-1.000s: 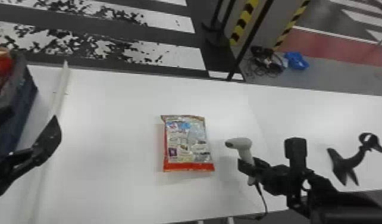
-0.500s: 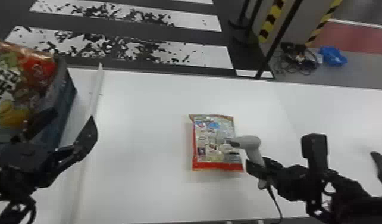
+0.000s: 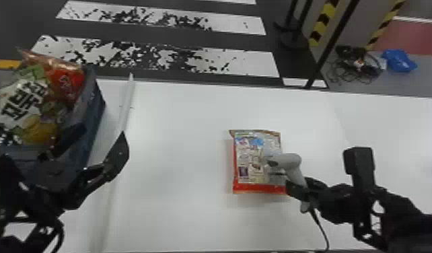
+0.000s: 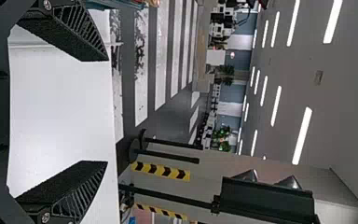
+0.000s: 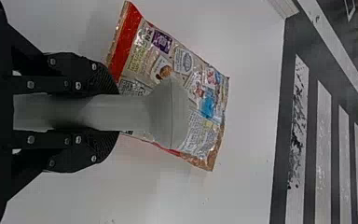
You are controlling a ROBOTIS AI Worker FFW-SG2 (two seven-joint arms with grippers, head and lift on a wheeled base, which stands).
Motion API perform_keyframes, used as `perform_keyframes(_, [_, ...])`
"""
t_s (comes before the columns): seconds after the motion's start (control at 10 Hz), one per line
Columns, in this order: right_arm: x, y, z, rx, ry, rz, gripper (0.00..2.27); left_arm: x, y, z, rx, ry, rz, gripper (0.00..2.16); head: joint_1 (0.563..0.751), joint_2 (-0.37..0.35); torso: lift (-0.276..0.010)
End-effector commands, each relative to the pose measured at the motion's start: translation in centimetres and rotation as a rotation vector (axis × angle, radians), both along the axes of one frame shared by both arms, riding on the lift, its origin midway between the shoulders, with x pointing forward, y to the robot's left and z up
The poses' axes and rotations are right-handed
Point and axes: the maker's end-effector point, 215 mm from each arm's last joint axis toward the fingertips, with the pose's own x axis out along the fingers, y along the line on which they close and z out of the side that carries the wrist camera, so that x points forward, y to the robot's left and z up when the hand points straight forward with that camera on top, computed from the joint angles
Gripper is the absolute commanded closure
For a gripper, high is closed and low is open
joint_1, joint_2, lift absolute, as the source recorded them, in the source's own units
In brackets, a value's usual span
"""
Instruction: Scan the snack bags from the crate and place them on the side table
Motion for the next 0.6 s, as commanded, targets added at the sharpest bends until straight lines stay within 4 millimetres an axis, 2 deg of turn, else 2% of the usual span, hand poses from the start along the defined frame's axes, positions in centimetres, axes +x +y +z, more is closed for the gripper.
perform_keyframes(0.0, [0.41,-0.27,-0.74,-0.001,0.013,-0.008,2.24,-0.02,0.01,-0.02,-0.002,0.001,0.002,0.08,0.695,-0.118,-0.094])
perform_keyframes(0.5, [0.94,-0.49,-0.68,-0.001,0.007,-0.014,2.24,-0.01,0.08,-0.01,-0.003,0.001,0.003,0.08,0.695,-0.12,-0.094])
